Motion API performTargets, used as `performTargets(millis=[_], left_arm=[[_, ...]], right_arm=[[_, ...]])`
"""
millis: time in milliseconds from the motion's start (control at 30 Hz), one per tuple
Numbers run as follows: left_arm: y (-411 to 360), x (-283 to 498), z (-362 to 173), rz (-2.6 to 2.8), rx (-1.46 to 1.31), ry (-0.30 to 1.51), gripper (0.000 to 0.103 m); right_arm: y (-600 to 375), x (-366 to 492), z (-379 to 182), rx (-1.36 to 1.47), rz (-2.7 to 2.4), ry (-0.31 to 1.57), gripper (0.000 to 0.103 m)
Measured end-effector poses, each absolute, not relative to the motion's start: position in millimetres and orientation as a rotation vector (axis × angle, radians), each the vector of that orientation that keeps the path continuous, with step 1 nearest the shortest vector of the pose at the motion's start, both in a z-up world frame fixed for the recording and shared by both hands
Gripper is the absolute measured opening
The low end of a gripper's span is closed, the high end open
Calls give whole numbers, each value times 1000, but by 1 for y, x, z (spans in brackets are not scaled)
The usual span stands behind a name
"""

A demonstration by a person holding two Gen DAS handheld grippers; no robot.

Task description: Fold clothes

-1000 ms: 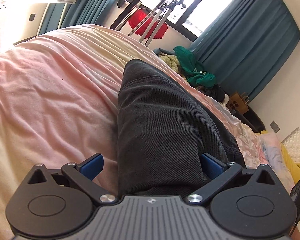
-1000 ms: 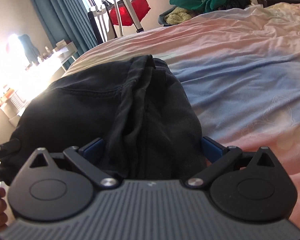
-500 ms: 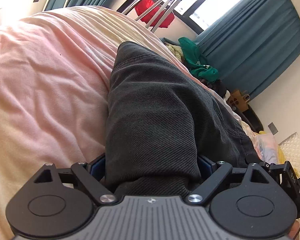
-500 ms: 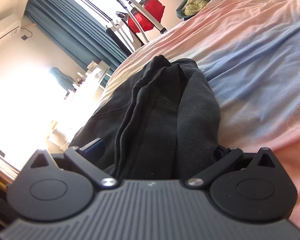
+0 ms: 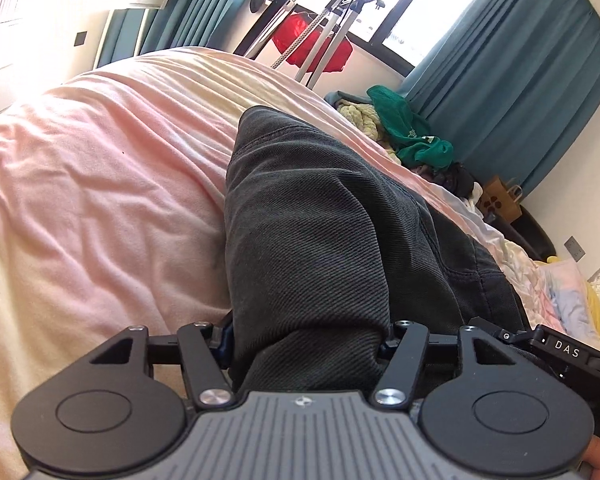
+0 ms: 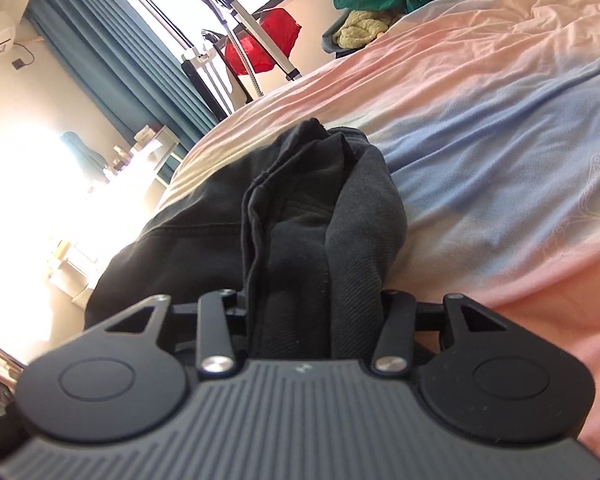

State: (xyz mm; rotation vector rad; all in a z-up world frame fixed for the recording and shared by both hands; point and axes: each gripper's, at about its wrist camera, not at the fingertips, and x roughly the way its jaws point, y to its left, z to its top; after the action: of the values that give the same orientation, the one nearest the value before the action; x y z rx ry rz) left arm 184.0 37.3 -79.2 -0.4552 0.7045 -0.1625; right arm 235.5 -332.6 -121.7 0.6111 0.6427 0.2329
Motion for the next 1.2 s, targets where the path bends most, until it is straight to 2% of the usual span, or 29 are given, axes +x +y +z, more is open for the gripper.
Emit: performTargets(millis=[100, 267, 567, 933, 1067, 1200], left_arm=[[35, 175, -60, -162, -462, 699, 51], [22, 158, -15, -179, -466, 680, 46], [-74, 137, 66, -307, -414, 612, 42], [-282, 151, 104, -546, -370, 580, 42], [-366, 178, 97, -615, -349, 587, 42], [-442, 208, 75, -702, -361, 593, 42]], right_arm=[[-330, 225, -100, 593, 241, 609, 41], [-343, 203, -63, 603, 250, 559, 39], [-426, 144, 11, 600, 175, 421, 39], [-599, 102, 59, 605, 4, 275, 39], [-663, 104, 50, 617, -62, 233, 39], [-725, 102, 13, 684, -110, 133, 39]])
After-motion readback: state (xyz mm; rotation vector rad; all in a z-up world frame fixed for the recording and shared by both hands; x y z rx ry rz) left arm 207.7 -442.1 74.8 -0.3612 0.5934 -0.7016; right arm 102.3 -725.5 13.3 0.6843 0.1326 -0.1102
